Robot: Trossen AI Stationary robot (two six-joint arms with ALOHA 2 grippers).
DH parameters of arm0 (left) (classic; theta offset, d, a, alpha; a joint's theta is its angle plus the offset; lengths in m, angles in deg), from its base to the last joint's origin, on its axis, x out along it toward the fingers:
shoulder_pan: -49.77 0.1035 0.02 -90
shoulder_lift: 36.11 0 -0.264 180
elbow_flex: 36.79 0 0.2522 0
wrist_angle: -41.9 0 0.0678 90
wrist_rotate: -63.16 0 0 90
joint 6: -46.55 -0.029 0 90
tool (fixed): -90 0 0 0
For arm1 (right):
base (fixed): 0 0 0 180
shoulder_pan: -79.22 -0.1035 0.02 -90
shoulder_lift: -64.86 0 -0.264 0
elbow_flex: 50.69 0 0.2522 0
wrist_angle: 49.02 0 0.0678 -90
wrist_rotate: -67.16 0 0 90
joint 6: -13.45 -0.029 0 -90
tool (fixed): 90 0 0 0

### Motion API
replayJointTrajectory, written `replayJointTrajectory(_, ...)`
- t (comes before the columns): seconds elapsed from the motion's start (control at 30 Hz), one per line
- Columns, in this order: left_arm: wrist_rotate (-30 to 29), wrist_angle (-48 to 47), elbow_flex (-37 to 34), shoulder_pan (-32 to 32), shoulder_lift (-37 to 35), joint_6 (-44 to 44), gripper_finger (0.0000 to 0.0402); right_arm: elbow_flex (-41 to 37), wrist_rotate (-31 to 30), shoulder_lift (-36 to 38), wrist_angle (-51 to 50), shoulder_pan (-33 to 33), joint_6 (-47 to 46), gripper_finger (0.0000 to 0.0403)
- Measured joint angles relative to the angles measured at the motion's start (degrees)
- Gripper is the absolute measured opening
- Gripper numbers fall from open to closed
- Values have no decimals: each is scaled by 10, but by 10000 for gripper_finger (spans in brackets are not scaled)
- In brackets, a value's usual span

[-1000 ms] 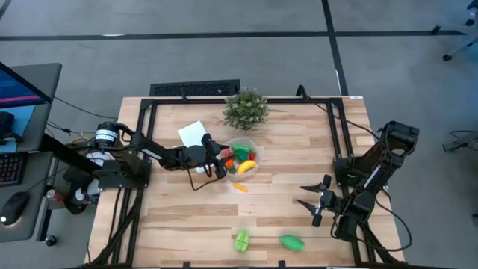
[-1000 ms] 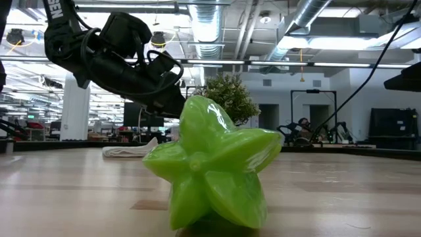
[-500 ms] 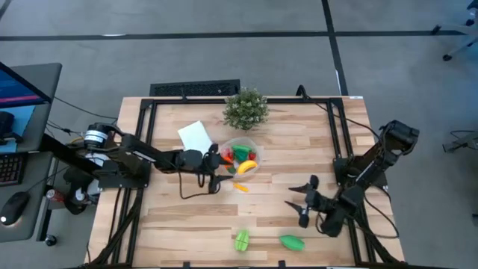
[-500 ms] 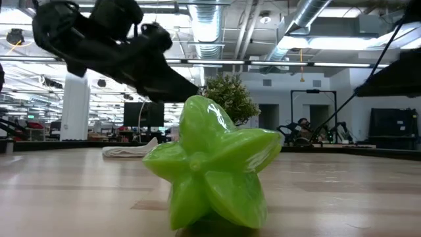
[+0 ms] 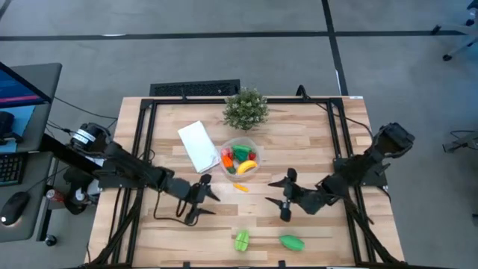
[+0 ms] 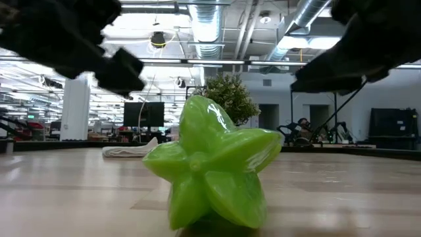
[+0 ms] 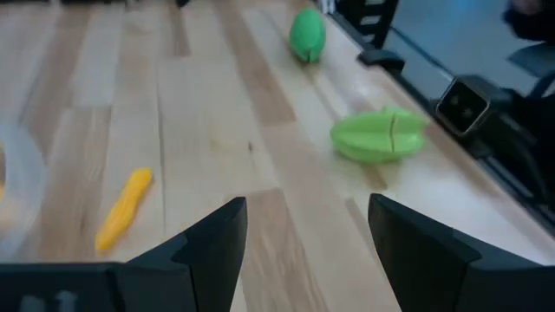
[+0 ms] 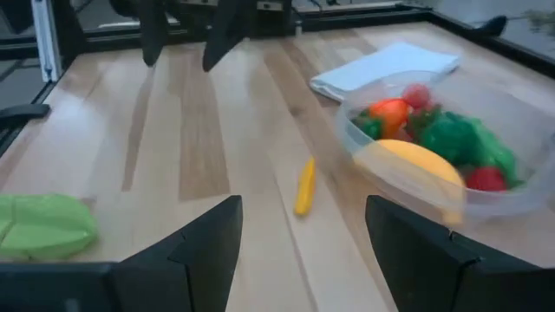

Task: Pick and placing Produce into tupperware
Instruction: Put the yellow corn into the transparent bin

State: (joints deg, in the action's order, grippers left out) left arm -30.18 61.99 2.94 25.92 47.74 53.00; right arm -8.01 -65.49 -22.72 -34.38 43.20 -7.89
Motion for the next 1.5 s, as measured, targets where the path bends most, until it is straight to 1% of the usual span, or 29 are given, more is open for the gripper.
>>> replayJointTrajectory(0.07, -40, 1, -10, -28, 0, 17, 233, 12, 22, -34, 24, 18, 13, 240)
replayJointTrajectory(0.23, -145, 24, -32, -87, 0, 38, 233, 52, 24, -113, 39, 42, 36, 240)
replayJointTrajectory(0.33, -190, 58, -53, -104, 0, 37, 233, 75, 26, -155, 39, 55, 38, 240)
replayJointTrajectory(0.4, -209, 71, -65, -107, 0, 37, 233, 89, 27, -176, 37, 66, 38, 240)
replayJointTrajectory(0.53, -218, 76, -83, -107, 0, 53, 233, 117, 42, -210, 37, 91, 38, 240)
replayJointTrajectory(0.7, -227, 78, -92, -108, 0, 72, 233, 146, 99, -245, 38, 125, 38, 240)
replayJointTrajectory(0.83, -227, 80, -92, -108, 0, 75, 233, 159, 130, -263, 38, 142, 34, 240)
replayJointTrajectory(1.13, -227, 82, -92, -110, 0, 75, 233, 159, 133, -263, 32, 145, 16, 237)
replayJointTrajectory(1.27, -228, 81, -92, -110, 0, 75, 233, 159, 132, -263, 15, 148, 0, 219)
replayJointTrajectory(1.5, -229, 81, -92, -110, 0, 75, 233, 159, 132, -263, 5, 149, -12, 172)
